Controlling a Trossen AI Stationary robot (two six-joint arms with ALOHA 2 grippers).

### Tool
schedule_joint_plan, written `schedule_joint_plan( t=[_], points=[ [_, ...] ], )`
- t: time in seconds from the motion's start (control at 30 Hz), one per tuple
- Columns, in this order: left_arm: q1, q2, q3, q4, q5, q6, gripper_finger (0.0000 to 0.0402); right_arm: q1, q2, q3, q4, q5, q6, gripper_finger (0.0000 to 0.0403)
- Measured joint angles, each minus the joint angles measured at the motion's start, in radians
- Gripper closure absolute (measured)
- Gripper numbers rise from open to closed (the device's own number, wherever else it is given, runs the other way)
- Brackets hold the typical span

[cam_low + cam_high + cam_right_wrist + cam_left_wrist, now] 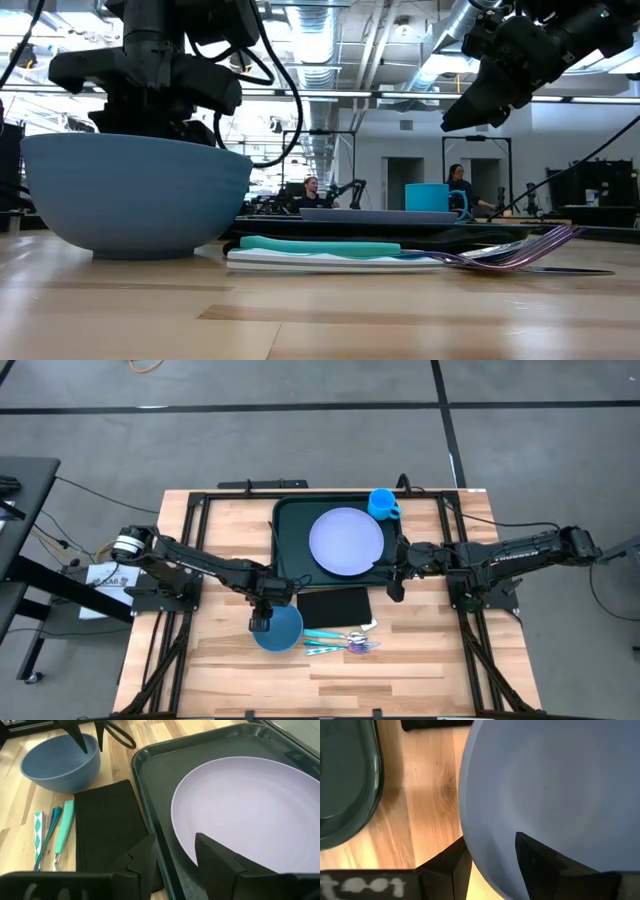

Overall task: Set up tray
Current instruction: Put the blue bowl on the violet plate on the black tray

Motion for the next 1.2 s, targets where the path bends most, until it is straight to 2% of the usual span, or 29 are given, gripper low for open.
schedule_joint_plan(
  t=[0.3,0.87,1.2],
  points=[
    [0.000,-0.001,0.000,0.003,0.001,0.007,0.0276,0.000,0.000,0.000,0.000,0.000,0.000,0.0276],
    [0.000,-0.001,0.019,0.000,0.000,0.049,0.0395,0.000,0.000,0.000,0.000,0.000,0.000,0.0276],
    [0.003,-0.001,0.136,-0.058,-0.015,0.153,0.0400,0.000,0.000,0.000,0.000,0.000,0.000,0.0276]
  ],
)
